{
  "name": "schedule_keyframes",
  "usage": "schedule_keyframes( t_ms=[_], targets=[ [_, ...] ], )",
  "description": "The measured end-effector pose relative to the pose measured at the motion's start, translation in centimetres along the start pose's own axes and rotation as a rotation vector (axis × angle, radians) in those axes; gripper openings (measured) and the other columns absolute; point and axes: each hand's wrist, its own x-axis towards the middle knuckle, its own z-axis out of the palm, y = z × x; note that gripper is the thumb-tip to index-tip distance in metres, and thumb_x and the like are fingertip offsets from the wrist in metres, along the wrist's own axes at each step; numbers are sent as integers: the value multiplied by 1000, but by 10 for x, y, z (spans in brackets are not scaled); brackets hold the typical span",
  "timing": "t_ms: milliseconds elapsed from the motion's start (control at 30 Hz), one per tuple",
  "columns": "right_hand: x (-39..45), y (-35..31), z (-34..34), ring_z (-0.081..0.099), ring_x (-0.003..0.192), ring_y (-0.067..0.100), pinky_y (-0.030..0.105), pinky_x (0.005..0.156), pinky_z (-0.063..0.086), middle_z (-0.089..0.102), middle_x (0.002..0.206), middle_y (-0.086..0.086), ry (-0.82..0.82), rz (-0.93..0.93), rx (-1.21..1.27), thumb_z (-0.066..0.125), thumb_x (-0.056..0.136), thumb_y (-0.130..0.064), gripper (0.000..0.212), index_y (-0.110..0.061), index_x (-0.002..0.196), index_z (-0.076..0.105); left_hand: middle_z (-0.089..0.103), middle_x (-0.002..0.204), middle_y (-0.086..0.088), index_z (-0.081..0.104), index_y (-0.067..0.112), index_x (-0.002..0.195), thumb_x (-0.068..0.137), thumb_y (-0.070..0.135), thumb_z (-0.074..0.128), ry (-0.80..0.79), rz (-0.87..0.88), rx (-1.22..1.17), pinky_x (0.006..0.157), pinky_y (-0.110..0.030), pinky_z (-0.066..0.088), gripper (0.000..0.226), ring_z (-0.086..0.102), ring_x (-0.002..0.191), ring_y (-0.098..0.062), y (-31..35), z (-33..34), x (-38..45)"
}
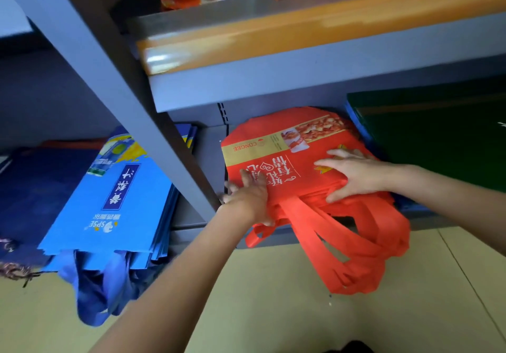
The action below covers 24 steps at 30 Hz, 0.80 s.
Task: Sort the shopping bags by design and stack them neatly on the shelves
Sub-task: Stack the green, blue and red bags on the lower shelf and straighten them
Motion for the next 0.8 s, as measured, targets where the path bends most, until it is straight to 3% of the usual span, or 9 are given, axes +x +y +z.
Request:
schedule_keyframes(
  t_ms=[100,200,300,400,500,633,800],
  targets=[
    [-8,7,-4,21,141,25,35,115,19,22,153,1,39,-118,76,70,73,-55,82,-38,143,30,-21,156,-11,-6,35,150,77,38,74,1,282,38,112,-62,4,108,-14,142,-40,11,-5,-7],
    [-28,22,-17,45,125,15,17,103,30,47,137,0,106,-148,209,74,74,-41,72,-25,137,44,-2,159,-9,9,33,150,82,34,70,-24,547,-96,118,-44,10,92,1,146,-25,20,-10,-7],
    [-57,49,-21,50,113,9,10,93,32,53,130,1,127,-51,278,73,72,-40,71,-23,135,46,23,154,-10,27,23,148,88,32,64,81,628,-224,113,-23,20,71,24,141,-20,35,-18,6],
    [-81,81,-21,46,120,15,18,97,31,47,133,6,52,71,159,64,67,-55,82,-25,139,40,39,146,-9,36,19,144,90,32,60,170,660,-256,109,-28,29,60,37,134,-24,62,-28,22],
    [-95,114,-27,40,128,22,25,103,31,40,139,7,8,200,98,55,62,-76,98,-25,142,35,41,144,-10,37,17,143,92,30,57,216,727,-235,107,-26,29,57,39,132,-27,103,-38,31],
    [-111,150,-32,37,129,22,26,105,30,38,141,7,-10,299,91,71,73,-49,84,-24,144,33,45,139,-11,41,15,140,92,31,57,216,838,-201,100,-23,28,54,42,128,-25,166,-47,33],
    [-138,191,-19,30,130,24,39,108,30,36,143,1,98,329,63,72,67,-55,87,-32,142,35,42,141,-10,40,19,141,86,44,62,134,912,-63,106,-38,35,64,40,130,-28,238,-45,41]
  ],
)
